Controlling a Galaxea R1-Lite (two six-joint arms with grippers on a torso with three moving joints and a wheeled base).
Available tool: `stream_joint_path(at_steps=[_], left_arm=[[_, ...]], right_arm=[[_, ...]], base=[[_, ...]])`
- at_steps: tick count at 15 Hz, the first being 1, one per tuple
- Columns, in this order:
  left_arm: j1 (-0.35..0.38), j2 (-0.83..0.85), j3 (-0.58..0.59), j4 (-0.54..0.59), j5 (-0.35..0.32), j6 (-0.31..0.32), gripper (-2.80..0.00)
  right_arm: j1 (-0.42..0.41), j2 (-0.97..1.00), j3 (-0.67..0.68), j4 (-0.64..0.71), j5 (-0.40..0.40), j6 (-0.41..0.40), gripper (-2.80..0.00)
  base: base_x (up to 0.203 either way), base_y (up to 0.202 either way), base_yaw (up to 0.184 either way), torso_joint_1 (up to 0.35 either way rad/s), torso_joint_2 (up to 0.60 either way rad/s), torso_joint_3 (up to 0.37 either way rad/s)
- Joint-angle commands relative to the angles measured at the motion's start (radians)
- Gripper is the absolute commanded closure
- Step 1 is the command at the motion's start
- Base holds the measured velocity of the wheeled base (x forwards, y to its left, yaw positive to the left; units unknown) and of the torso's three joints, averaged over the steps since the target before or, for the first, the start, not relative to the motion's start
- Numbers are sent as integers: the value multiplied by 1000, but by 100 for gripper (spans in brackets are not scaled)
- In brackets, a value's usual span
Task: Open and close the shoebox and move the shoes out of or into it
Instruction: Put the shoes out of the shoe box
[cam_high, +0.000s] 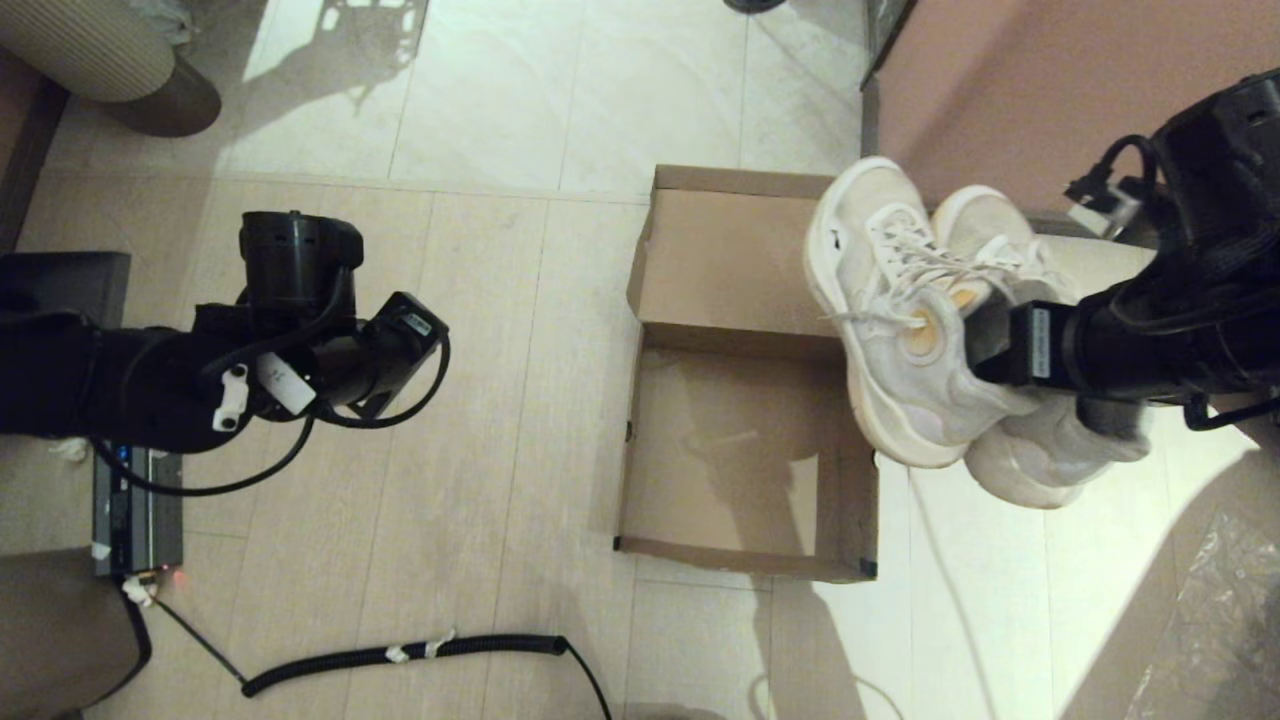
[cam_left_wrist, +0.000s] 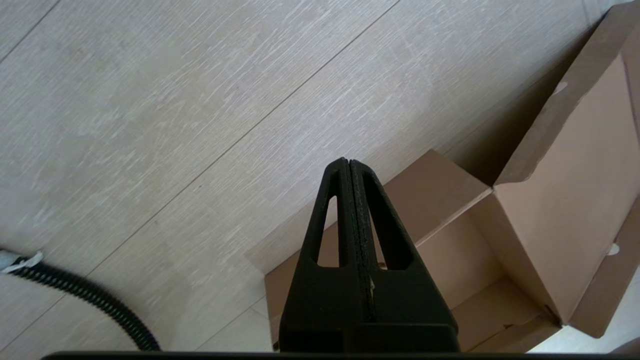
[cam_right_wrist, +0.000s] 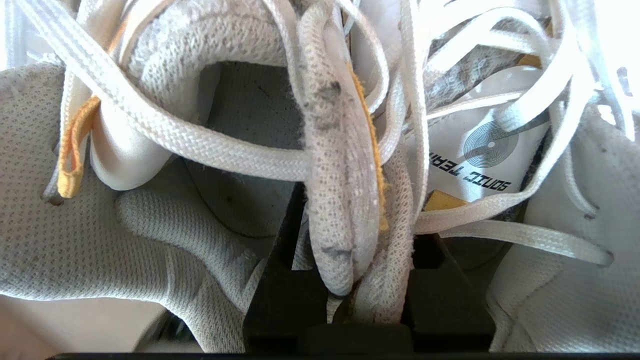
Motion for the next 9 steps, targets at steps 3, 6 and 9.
stream_joint_path(at_steps=[3, 6, 9], left_arm=[[0, -27, 22, -2, 1, -2, 0], [0, -42, 37, -1, -1, -3, 0], [0, -37, 37, -2, -3, 2, 0]], right_arm=[[-271, -26, 13, 4, -8, -6, 0], [-429, 32, 44, 1, -11, -10, 0], [-566, 152, 57, -26, -44, 18, 0]], base=[[0, 0, 0, 0, 0, 0], [0, 0, 0, 0, 0, 0], [0, 0, 0, 0, 0, 0]])
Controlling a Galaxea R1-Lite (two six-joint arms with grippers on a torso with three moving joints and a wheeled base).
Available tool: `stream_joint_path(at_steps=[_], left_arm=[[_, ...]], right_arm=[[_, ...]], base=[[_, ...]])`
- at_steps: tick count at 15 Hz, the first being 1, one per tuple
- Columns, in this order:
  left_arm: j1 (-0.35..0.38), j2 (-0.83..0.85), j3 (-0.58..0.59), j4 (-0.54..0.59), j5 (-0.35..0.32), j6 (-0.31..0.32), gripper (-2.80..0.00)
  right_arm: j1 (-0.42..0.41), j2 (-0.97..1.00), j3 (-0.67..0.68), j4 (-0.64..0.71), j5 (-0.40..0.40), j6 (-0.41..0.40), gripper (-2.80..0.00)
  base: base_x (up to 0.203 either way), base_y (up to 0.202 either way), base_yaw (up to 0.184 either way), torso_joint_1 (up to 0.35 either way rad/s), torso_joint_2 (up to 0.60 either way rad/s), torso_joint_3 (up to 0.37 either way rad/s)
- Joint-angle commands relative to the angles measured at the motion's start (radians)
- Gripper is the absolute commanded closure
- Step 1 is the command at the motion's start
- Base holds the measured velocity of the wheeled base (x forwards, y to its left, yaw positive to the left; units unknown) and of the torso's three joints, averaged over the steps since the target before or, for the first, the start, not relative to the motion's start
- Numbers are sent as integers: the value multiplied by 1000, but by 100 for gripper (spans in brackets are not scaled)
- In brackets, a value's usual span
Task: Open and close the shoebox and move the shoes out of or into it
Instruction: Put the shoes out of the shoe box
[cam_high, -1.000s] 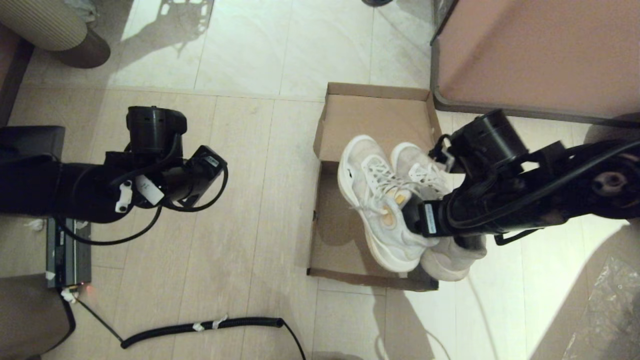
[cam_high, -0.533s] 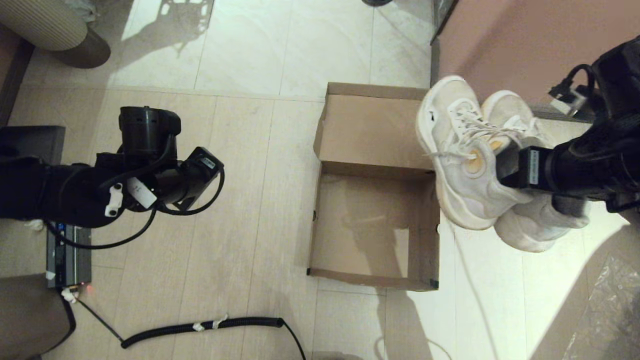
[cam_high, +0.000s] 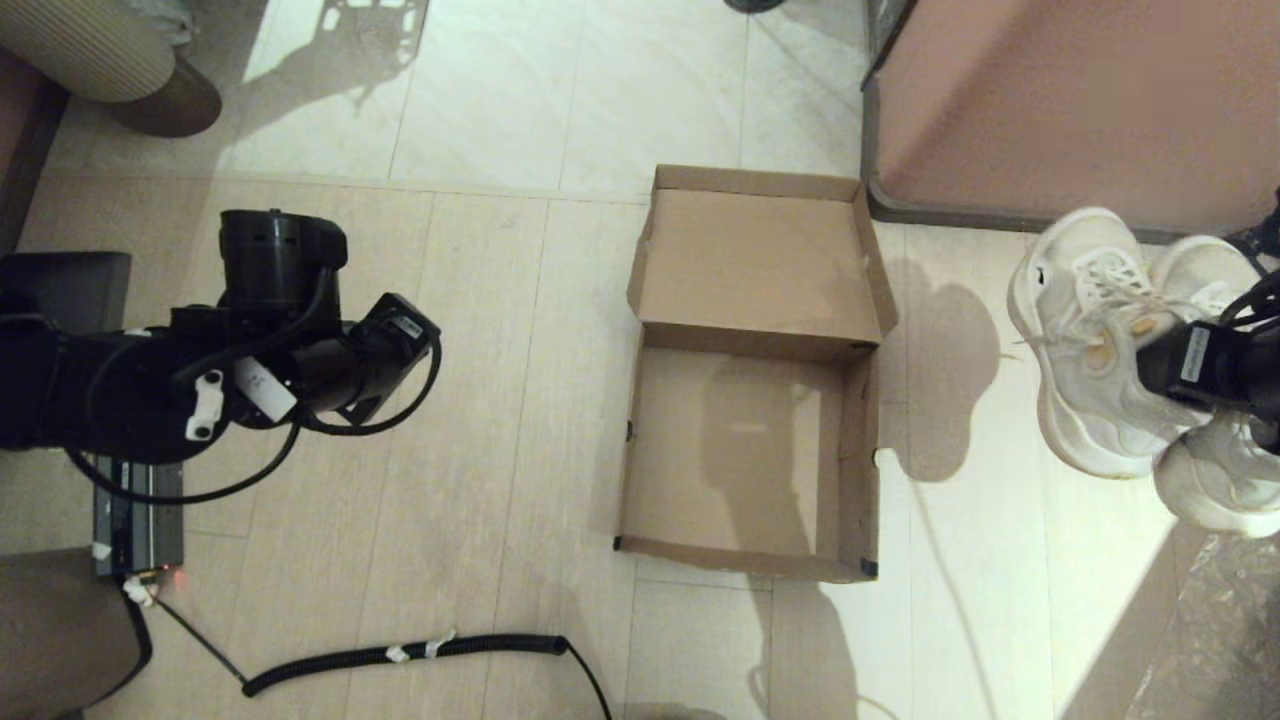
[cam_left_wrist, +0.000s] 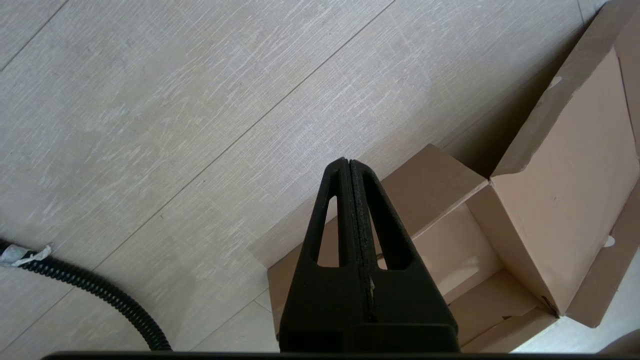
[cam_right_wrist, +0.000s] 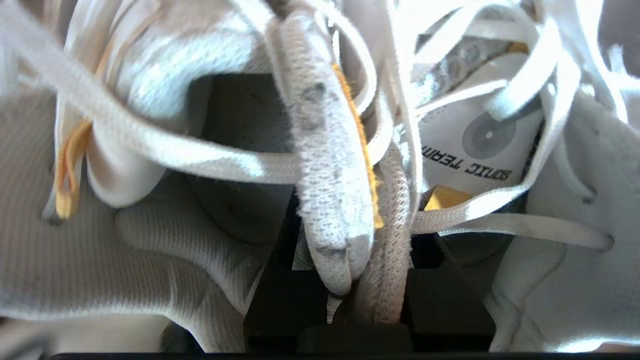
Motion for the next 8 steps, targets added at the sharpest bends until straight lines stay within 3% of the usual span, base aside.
stream_joint_path(at_steps=[1, 4, 8], left_arm=[[0, 5, 1, -2, 1, -4, 0], [0, 8, 7, -2, 1, -4, 0], [-2, 8, 26, -2, -3, -6, 0]], right_arm=[[-91, 127, 7, -49, -14, 32, 0], [-175, 257, 1, -174, -1, 45, 0], [-270, 432, -6, -439, 136, -51, 0]], base=[[0, 0, 0, 0, 0, 0], [0, 0, 0, 0, 0, 0], [0, 0, 0, 0, 0, 0]])
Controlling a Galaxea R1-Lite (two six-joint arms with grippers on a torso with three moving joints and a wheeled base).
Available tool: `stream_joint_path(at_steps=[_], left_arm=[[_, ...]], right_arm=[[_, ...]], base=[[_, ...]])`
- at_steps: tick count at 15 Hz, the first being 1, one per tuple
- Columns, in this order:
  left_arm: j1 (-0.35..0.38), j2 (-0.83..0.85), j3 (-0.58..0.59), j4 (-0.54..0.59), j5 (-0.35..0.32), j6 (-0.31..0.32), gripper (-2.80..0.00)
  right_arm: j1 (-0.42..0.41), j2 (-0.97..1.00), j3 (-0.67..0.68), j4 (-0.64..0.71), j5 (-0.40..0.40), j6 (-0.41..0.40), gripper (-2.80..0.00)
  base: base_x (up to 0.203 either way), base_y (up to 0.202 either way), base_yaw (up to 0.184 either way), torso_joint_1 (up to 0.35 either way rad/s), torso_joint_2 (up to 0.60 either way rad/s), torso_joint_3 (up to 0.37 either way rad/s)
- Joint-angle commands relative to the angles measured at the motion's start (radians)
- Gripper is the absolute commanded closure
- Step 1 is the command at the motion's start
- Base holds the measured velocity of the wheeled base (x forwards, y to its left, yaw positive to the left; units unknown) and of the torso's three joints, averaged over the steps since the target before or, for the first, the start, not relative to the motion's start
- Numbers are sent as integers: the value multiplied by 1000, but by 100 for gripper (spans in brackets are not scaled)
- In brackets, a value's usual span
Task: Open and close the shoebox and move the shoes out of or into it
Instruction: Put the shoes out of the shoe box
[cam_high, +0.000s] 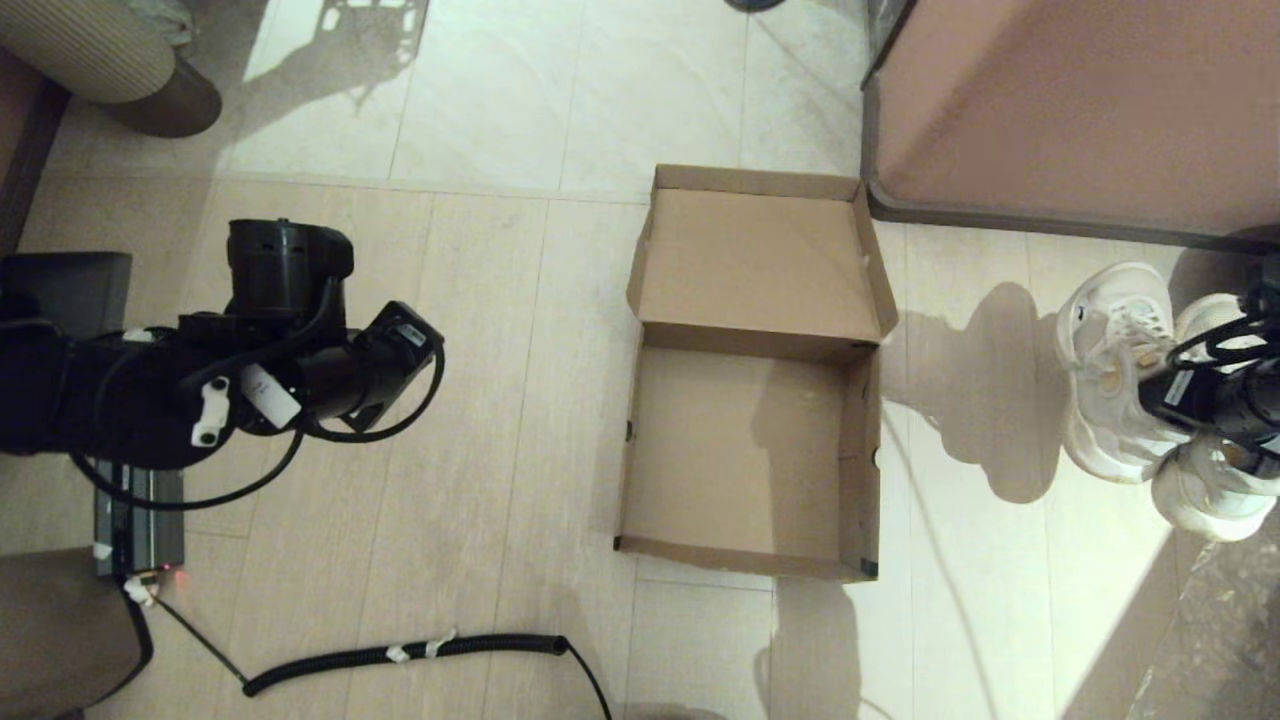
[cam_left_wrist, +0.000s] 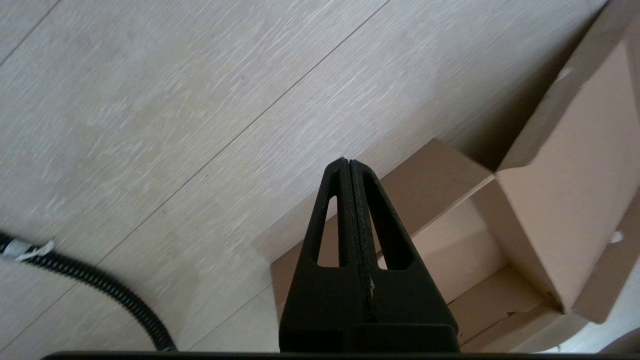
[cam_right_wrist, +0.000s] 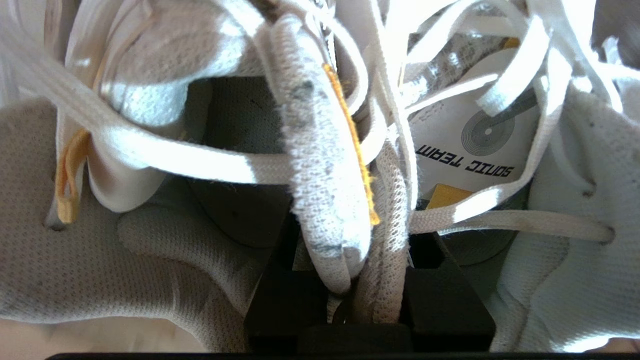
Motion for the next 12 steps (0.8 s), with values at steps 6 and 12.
stream_joint_path(at_steps=[6, 12], left_arm=[[0, 18, 28, -20, -4, 16, 0], [-3, 11, 67, -22, -6, 28, 0]], right_arm=[[-130, 364, -86, -432, 267, -263, 0], [-119, 552, -313, -474, 299, -293, 0]], base=[[0, 0, 0, 0, 0, 0], [0, 0, 0, 0, 0, 0]])
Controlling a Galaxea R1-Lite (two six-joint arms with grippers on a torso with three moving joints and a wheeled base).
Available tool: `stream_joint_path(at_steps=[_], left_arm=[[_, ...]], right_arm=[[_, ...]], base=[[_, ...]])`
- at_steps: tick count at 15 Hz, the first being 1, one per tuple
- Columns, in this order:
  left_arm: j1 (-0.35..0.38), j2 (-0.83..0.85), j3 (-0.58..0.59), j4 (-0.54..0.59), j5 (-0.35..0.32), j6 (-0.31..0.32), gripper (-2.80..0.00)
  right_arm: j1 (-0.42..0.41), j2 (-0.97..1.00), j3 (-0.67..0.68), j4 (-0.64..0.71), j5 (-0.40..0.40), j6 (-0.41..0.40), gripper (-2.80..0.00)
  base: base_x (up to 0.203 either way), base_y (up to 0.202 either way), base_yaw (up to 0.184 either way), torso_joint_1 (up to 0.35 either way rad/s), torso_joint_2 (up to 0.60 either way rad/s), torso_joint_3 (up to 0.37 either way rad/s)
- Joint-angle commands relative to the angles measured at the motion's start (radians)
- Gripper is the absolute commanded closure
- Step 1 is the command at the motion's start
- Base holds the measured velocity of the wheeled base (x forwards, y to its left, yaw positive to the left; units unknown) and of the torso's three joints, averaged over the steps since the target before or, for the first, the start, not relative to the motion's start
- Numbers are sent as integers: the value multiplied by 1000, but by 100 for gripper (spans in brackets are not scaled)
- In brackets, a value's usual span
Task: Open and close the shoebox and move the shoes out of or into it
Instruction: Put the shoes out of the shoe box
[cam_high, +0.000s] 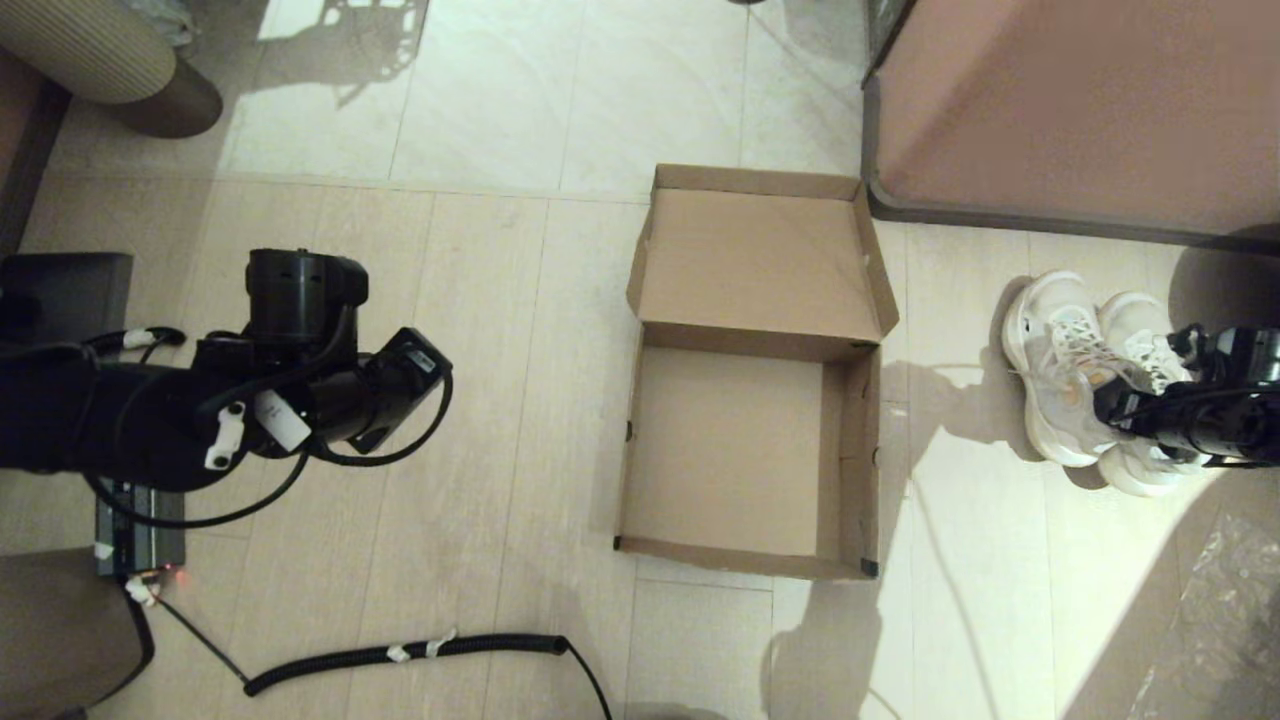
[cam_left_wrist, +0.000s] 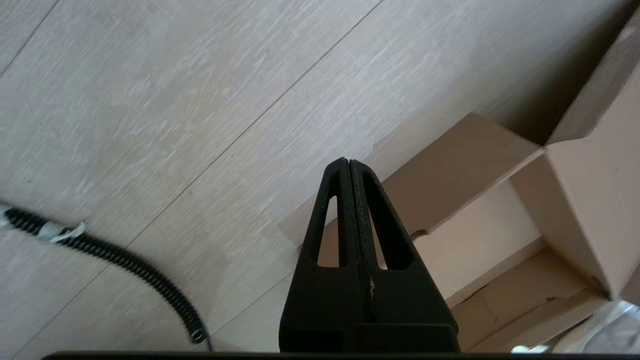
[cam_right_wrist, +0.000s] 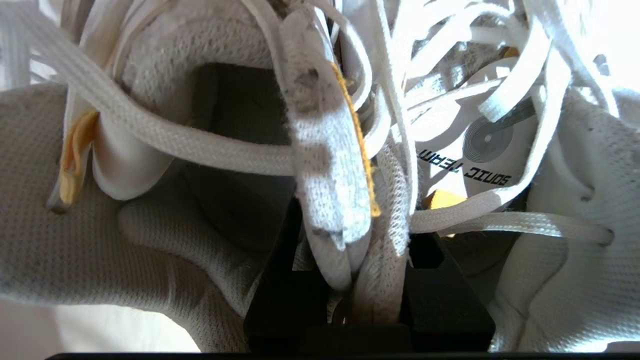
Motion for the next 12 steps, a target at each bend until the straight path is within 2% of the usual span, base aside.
stream_joint_path(at_steps=[1, 4, 12], left_arm=[[-1, -9, 26, -3, 2, -4, 0], [0, -25, 76, -66, 2, 18, 0], [0, -22, 71, -67, -1, 22, 0]], right_arm=[[3, 114, -107, -22, 3, -4, 0], [6, 167, -184, -23, 3, -23, 0], [17, 223, -265, -28, -19, -25, 0]], base=[[0, 0, 0, 0, 0, 0], [0, 0, 0, 0, 0, 0], [0, 0, 0, 0, 0, 0]])
